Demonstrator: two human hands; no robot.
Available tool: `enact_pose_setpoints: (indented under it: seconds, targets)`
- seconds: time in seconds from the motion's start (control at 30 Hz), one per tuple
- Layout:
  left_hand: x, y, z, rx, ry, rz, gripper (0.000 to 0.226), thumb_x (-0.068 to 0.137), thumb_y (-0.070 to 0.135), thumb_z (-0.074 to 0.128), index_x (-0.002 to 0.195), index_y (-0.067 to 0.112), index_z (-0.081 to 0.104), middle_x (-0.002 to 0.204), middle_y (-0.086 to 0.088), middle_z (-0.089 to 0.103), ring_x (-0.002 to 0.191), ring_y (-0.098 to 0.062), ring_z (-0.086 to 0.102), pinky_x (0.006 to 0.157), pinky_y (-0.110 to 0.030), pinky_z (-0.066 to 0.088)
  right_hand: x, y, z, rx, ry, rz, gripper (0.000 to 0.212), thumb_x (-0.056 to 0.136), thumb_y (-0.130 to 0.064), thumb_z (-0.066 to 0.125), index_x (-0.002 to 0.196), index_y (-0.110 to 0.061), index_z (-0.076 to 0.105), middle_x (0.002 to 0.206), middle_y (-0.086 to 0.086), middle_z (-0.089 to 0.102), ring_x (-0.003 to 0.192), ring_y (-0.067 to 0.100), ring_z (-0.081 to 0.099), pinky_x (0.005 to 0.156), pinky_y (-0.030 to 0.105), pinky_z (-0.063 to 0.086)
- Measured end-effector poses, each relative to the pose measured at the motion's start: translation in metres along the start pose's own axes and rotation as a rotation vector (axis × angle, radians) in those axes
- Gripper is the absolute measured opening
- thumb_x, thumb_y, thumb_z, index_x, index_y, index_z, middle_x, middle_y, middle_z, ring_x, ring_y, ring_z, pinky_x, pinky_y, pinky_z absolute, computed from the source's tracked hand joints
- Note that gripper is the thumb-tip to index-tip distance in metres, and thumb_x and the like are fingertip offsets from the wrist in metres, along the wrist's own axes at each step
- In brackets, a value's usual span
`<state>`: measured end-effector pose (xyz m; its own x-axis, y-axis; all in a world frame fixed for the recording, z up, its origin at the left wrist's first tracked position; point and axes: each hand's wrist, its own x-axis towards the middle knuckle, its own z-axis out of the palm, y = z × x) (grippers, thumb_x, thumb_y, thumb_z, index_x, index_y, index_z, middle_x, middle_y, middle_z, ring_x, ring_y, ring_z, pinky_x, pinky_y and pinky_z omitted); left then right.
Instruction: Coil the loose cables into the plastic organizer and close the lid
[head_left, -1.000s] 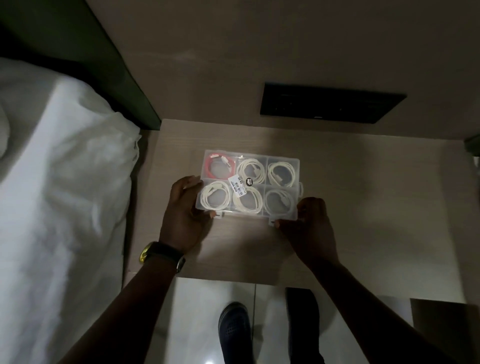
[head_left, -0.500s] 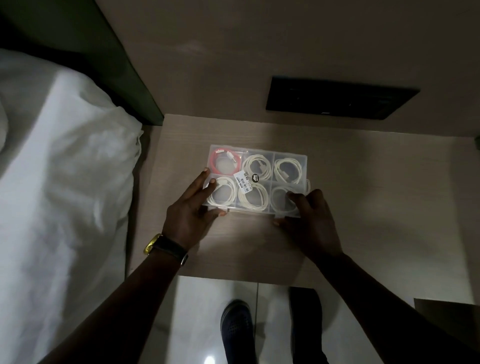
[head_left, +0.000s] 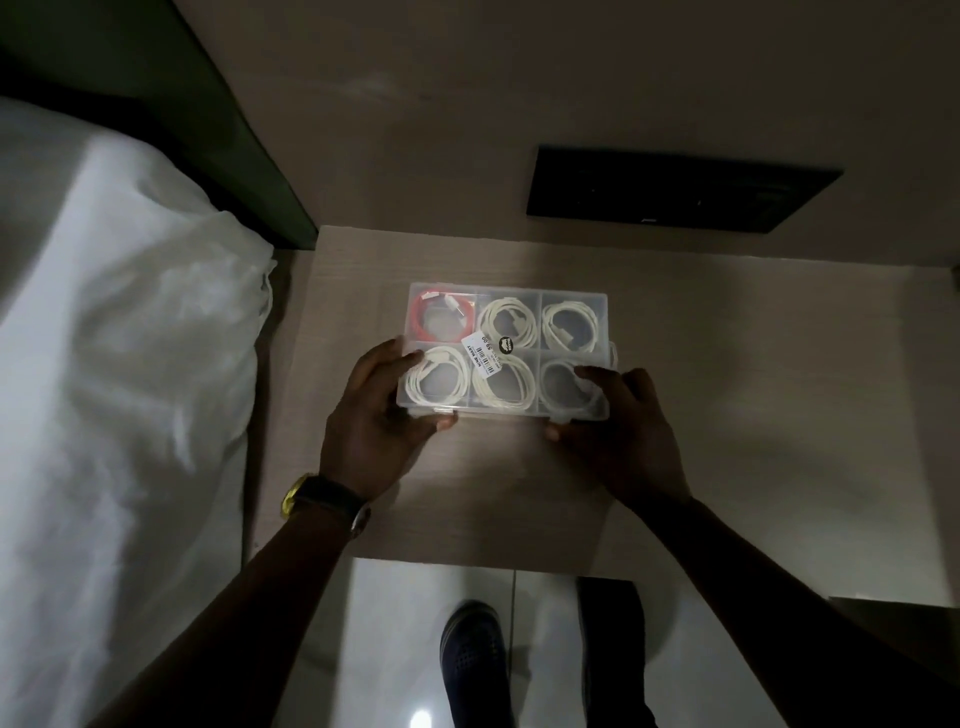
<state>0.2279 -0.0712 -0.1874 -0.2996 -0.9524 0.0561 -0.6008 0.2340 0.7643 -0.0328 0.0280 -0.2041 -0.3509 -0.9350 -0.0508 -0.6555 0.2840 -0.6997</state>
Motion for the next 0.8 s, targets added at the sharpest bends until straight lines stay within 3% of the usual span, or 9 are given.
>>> enact_pose_setpoints:
  seconds: [0.07,0.13,0.2,0.3,0.37,0.47,0.6,0.7,0.8]
  targets:
    - [-0.004,0.002,-0.001,-0.131,0.081,-0.090,0.059,0.075,0.008,0.081,0.129,0.002,0.057,0.138,-0.013,0.046,0.127,-0.010,0.047,0.105,-0.013,0.037,-0.004,0.000,-0.003,0.227,0.036,0.142,0.058,0.080,-0.037,0.076,0.132,-0.038,0.049,0.102,-0.010,0.060,0.086,0.002,0.059,0.074,0.007,0.044]
    - [-0.006,0.011,-0.001,-0.241,0.145,-0.230,0.036,0.088,-0.004,0.062,0.123,-0.002,0.060,0.127,-0.020,0.059,0.115,-0.020,0.057,0.105,-0.031,0.045,-0.006,-0.001,-0.006,0.437,0.069,0.275,0.044,0.090,-0.020,0.069,0.129,-0.031,0.054,0.094,-0.003,0.068,0.085,0.014,0.065,0.078,0.028,0.052]
    - [-0.001,0.023,0.003,-0.449,0.154,-0.404,0.027,0.092,-0.007,0.052,0.116,-0.004,0.065,0.109,-0.015,0.073,0.097,-0.015,0.069,0.086,-0.027,0.056,-0.003,-0.006,-0.010,0.615,0.097,0.404,0.032,0.092,-0.008,0.065,0.119,-0.025,0.065,0.096,0.003,0.071,0.087,0.020,0.067,0.078,0.039,0.053]
    - [0.024,0.034,0.009,-0.626,0.179,-0.612,0.025,0.089,-0.004,0.059,0.109,0.003,0.071,0.084,0.009,0.078,0.082,-0.003,0.072,0.065,-0.013,0.055,0.012,-0.011,-0.018,0.893,0.157,0.565,0.025,0.089,0.000,0.065,0.110,-0.012,0.071,0.091,0.005,0.070,0.075,0.014,0.065,0.067,0.029,0.054]
    - [0.044,0.036,0.012,-0.639,0.180,-0.657,0.024,0.087,-0.002,0.063,0.109,0.005,0.071,0.093,0.001,0.076,0.089,-0.009,0.072,0.075,-0.021,0.058,0.029,-0.013,-0.023,1.009,0.173,0.644,0.026,0.088,0.003,0.065,0.113,-0.001,0.069,0.088,0.008,0.070,0.070,0.016,0.062,0.061,0.024,0.054]
    - [0.073,0.032,0.022,-0.630,0.182,-0.689,0.024,0.086,-0.001,0.064,0.109,0.002,0.071,0.098,-0.007,0.074,0.083,-0.013,0.070,0.066,-0.017,0.055,0.054,-0.016,-0.028,1.115,0.198,0.757,0.022,0.087,0.004,0.065,0.107,-0.001,0.070,0.089,0.012,0.070,0.067,0.020,0.062,0.058,0.025,0.056]
    - [0.098,0.026,0.034,-0.505,0.195,-0.671,0.023,0.084,-0.002,0.065,0.106,0.000,0.073,0.109,-0.017,0.073,0.101,-0.031,0.068,0.084,-0.036,0.058,0.074,-0.016,-0.033,1.123,0.228,0.839,0.023,0.087,0.004,0.063,0.106,-0.004,0.071,0.094,0.012,0.071,0.065,0.017,0.067,0.055,0.021,0.058]
    - [0.099,0.025,0.037,-0.529,0.203,-0.703,0.023,0.085,-0.002,0.066,0.106,0.000,0.073,0.108,-0.016,0.073,0.094,-0.029,0.070,0.061,-0.023,0.058,0.077,-0.015,-0.034,1.139,0.201,0.867,0.027,0.086,0.008,0.060,0.109,-0.002,0.070,0.091,0.012,0.071,0.057,0.013,0.068,0.055,0.021,0.059]
    - [0.097,0.026,0.037,-0.550,0.197,-0.696,0.023,0.085,-0.002,0.066,0.108,-0.001,0.072,0.106,-0.015,0.073,0.074,-0.014,0.066,0.050,-0.014,0.052,0.077,-0.014,-0.035,1.163,0.198,0.875,0.026,0.086,0.010,0.058,0.105,-0.003,0.070,0.092,0.012,0.071,0.070,0.019,0.068,0.061,0.023,0.061]
